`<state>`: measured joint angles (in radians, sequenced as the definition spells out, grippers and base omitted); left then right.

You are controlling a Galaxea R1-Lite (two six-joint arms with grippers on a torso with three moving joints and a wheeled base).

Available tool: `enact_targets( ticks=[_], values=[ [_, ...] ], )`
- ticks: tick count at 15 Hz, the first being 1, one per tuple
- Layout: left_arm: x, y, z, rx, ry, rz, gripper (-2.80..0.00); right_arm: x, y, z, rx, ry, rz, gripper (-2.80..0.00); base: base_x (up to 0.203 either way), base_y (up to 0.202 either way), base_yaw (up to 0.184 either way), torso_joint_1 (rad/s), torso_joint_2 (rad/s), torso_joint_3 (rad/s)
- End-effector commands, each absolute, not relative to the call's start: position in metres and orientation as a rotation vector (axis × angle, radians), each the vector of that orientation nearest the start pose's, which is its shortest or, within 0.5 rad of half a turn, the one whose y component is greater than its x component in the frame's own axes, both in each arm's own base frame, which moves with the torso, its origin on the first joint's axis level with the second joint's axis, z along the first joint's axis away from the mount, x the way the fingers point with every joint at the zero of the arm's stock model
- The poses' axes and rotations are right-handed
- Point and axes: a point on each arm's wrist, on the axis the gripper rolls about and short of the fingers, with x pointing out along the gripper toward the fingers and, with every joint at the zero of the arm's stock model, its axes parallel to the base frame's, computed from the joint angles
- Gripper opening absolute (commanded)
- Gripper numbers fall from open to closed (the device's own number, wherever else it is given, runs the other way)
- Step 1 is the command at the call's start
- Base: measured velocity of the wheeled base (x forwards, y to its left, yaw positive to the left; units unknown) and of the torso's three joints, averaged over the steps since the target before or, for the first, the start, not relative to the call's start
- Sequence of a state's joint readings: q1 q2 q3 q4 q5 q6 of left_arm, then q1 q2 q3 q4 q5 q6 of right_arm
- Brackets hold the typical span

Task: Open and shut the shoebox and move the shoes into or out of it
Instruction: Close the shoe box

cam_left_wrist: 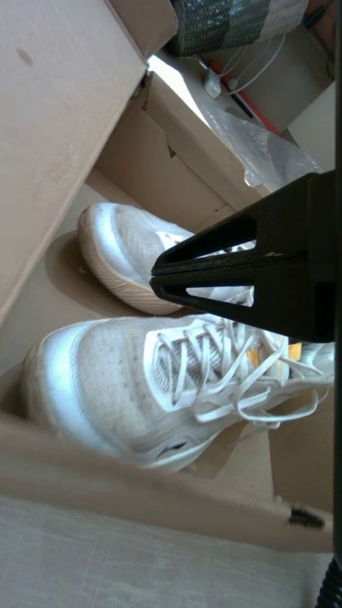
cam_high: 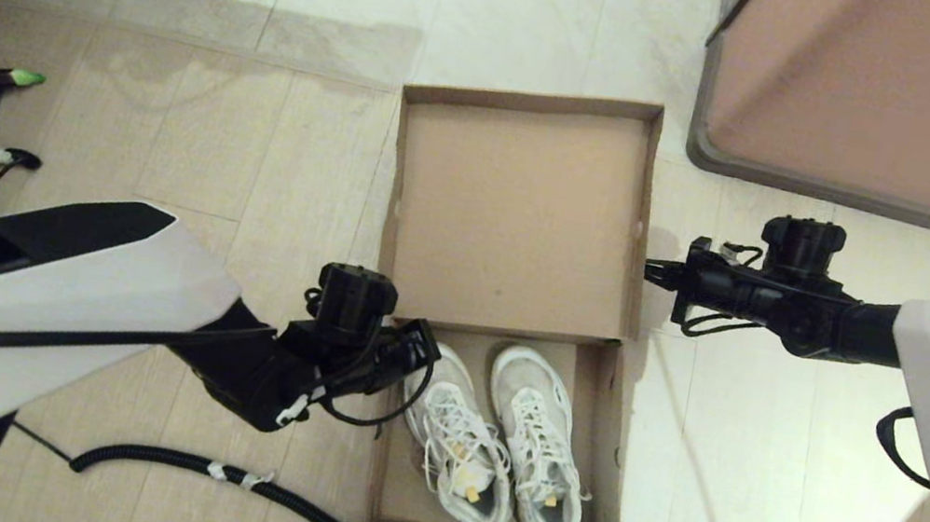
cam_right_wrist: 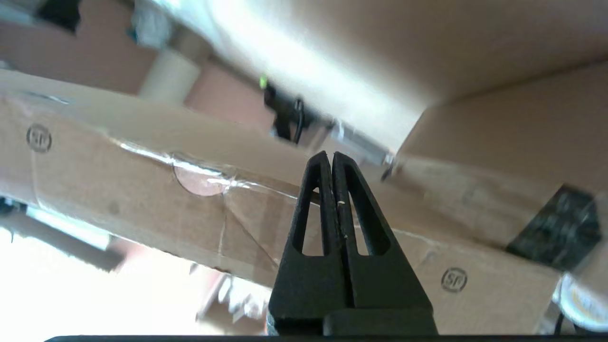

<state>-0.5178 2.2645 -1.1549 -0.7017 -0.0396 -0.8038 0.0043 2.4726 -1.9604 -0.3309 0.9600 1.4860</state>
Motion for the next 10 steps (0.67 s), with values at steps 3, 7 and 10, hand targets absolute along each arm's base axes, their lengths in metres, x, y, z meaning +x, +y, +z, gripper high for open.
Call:
enact_targets(
  ticks=[3,7,10],
  values=[
    [0.371,-0.220,0.066,-0.675,0.602,-0.368,-2.80,0.511,0.022,0.161,1.429,0.885,0.718,-2.80,0.000,0.000,0.000,0.000,0.00,0.000],
    [0.369,-0.224,0.066,-0.670,0.606,-0.378,-2.80,0.508,0.024,0.167,1.414,0.911,0.762,-2.80,0.000,0.000,0.000,0.000,0.00,0.000],
    [0.365,-0.230,0.067,-0.666,0.609,-0.395,-2.80,0.505,0.024,0.177,1.394,0.917,0.804,-2.80,0.000,0.000,0.000,0.000,0.00,0.000]
  ],
)
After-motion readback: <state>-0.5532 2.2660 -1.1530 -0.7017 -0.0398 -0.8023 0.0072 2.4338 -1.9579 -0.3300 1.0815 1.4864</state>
